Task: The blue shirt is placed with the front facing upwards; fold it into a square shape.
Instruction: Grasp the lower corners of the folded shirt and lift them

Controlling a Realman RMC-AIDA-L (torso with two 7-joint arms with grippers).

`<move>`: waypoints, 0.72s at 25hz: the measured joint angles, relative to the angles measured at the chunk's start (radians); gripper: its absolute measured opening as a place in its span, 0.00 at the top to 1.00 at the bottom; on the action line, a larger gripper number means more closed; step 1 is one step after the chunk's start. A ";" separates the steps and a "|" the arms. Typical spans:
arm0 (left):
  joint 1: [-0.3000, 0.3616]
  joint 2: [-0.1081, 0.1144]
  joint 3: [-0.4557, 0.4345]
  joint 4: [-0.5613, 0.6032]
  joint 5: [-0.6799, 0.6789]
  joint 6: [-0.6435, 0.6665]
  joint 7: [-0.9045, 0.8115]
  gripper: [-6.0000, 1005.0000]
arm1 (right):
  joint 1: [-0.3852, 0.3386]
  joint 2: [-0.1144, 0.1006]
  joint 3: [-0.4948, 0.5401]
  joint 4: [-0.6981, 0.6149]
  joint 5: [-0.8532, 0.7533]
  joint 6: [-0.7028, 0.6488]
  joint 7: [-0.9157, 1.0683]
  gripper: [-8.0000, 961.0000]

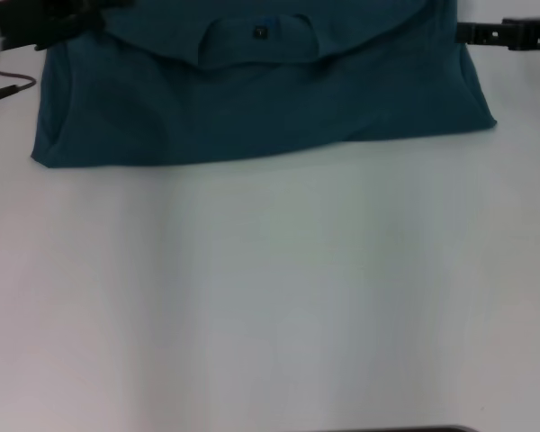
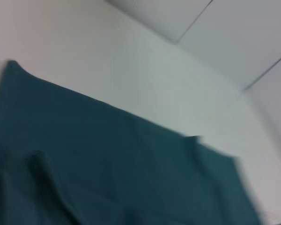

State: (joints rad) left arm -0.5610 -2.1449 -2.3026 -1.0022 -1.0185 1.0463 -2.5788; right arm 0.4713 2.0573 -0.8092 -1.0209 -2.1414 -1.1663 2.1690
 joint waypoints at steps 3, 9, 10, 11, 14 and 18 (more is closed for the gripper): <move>0.042 0.021 -0.075 0.034 -0.147 0.145 0.026 0.42 | -0.031 -0.021 0.163 0.062 0.177 -0.251 -0.004 0.03; 0.068 0.071 -0.251 0.237 -0.316 0.374 0.092 0.42 | -0.061 -0.144 0.442 0.488 0.414 -0.595 -0.049 0.03; 0.072 0.081 -0.269 0.268 -0.322 0.392 0.093 0.42 | -0.068 -0.157 0.462 0.530 0.425 -0.622 -0.062 0.03; 0.077 0.088 -0.280 0.292 -0.324 0.401 0.093 0.42 | -0.080 -0.170 0.476 0.561 0.430 -0.634 -0.072 0.03; 0.105 0.109 -0.290 0.333 -0.318 0.407 0.090 0.42 | -0.119 -0.175 0.494 0.561 0.431 -0.644 -0.082 0.03; 0.155 0.145 -0.283 0.359 -0.301 0.402 0.085 0.42 | -0.152 -0.167 0.487 0.492 0.408 -0.646 -0.082 0.04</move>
State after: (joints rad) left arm -0.4062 -1.9999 -2.5860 -0.6428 -1.3196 1.4484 -2.4937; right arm 0.3191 1.8903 -0.3222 -0.5289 -1.7333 -1.8126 2.0874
